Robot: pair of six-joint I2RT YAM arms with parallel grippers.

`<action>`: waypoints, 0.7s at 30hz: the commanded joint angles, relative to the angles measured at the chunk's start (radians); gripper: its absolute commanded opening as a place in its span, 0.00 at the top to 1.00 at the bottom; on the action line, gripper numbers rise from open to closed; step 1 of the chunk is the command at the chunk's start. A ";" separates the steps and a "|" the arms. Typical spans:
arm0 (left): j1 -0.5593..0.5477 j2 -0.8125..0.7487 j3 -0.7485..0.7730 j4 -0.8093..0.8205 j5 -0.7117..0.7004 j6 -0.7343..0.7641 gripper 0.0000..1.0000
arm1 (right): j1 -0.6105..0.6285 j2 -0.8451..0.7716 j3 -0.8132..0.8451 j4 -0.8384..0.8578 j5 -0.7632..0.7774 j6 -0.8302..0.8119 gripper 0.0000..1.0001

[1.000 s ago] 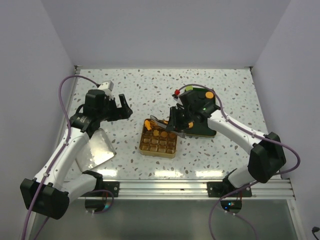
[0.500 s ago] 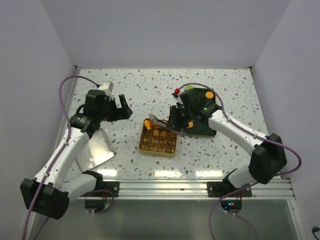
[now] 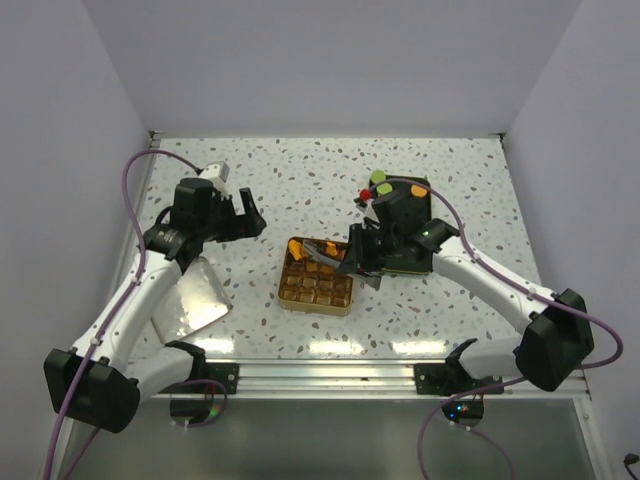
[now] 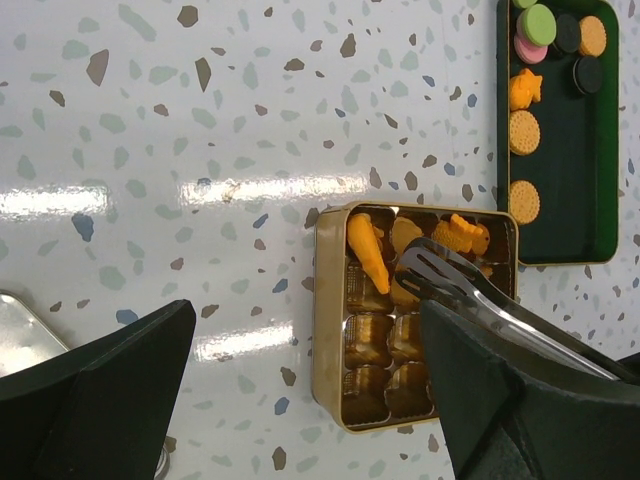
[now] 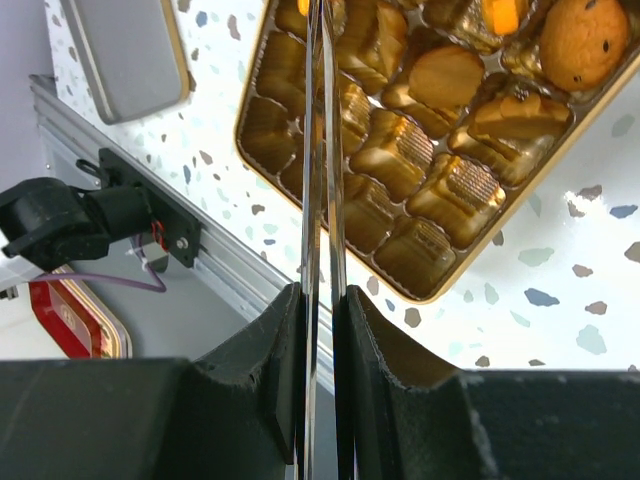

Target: Pack the cookies

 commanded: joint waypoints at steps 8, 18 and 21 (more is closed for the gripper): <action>-0.005 0.006 -0.004 0.054 0.019 -0.021 0.00 | 0.006 0.014 -0.012 0.068 -0.042 0.014 0.85; -0.005 0.001 -0.007 0.049 0.014 -0.029 0.00 | 0.004 0.017 0.071 -0.015 0.009 -0.040 0.88; -0.005 0.006 -0.007 0.054 0.016 -0.033 0.00 | 0.004 0.028 0.074 -0.011 0.001 -0.037 0.88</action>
